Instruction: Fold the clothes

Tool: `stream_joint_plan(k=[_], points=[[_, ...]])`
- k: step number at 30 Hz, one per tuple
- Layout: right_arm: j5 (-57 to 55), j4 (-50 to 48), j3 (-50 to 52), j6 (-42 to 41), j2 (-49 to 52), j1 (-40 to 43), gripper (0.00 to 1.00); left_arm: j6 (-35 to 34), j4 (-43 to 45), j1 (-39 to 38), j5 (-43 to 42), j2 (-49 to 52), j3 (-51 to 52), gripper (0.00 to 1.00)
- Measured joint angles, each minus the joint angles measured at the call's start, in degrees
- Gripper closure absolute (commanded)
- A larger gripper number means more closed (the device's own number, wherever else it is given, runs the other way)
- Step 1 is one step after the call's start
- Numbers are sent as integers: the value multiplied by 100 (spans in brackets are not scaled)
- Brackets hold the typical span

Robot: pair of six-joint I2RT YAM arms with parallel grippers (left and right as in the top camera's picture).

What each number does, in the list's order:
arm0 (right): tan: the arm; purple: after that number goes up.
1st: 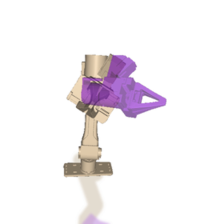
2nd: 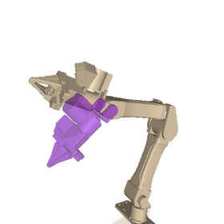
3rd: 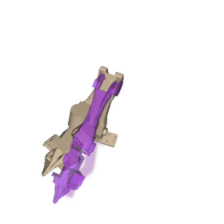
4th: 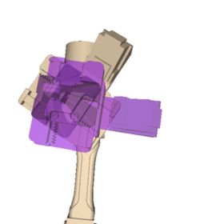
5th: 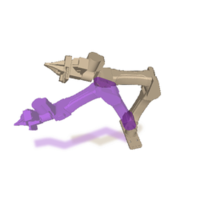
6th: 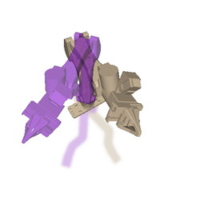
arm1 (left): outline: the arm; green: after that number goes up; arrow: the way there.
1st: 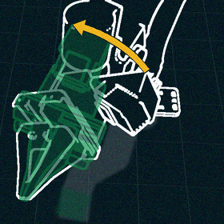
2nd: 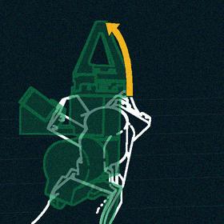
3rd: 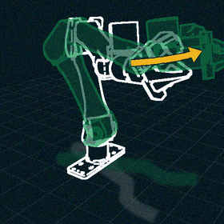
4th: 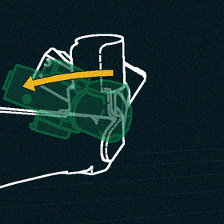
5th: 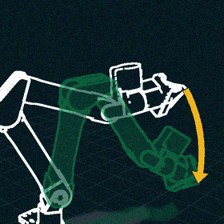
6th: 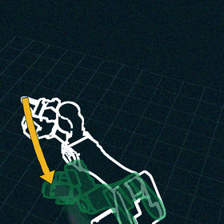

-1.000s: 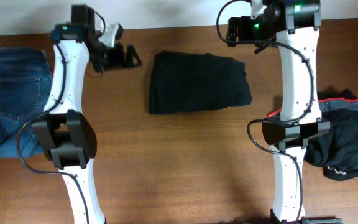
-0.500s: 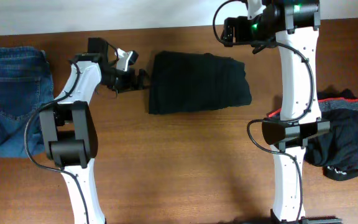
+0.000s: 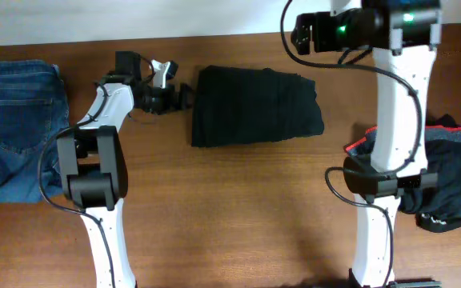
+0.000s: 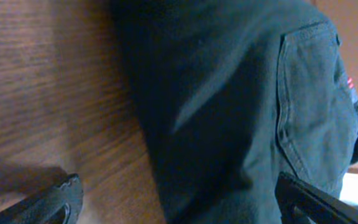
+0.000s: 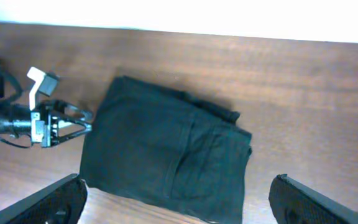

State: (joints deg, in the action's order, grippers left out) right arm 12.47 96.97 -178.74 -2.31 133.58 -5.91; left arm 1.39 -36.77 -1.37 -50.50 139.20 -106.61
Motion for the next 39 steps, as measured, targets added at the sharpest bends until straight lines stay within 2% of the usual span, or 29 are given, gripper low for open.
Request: stream_joint_plan(k=[7, 12, 13, 15, 17, 22, 26, 32, 39], points=[[-107, -9, -90, 46, -302, 13, 1, -553, 455, -240, -7, 55, -2, 1], [-127, -11, -90, 79, -302, 13, 1, -846, 498, -872, 136, 55, -39, 3], [-138, -9, -90, 85, -302, 13, 1, -953, 553, -988, 190, 55, -55, 11], [-146, -7, -90, 83, -302, 13, 2, -1147, 636, -1156, 264, 59, -55, 36], [-149, 0, -90, 83, -302, 13, 1, -1399, 787, -1320, 356, 127, -52, 72], [-151, 0, -90, 83, -302, 13, 1, -1908, 1364, -1502, 310, 317, -4, 99], [-166, 0, -90, 81, -302, 13, 2, -2203, 1784, -1443, 74, 332, 24, 99], [-208, 0, -90, 83, -302, 15, 1, -2420, 1816, -1193, -275, 380, 24, 99], [-212, 0, -90, 83, -302, 15, 1, -2439, 774, -409, -400, 367, -417, 99]])
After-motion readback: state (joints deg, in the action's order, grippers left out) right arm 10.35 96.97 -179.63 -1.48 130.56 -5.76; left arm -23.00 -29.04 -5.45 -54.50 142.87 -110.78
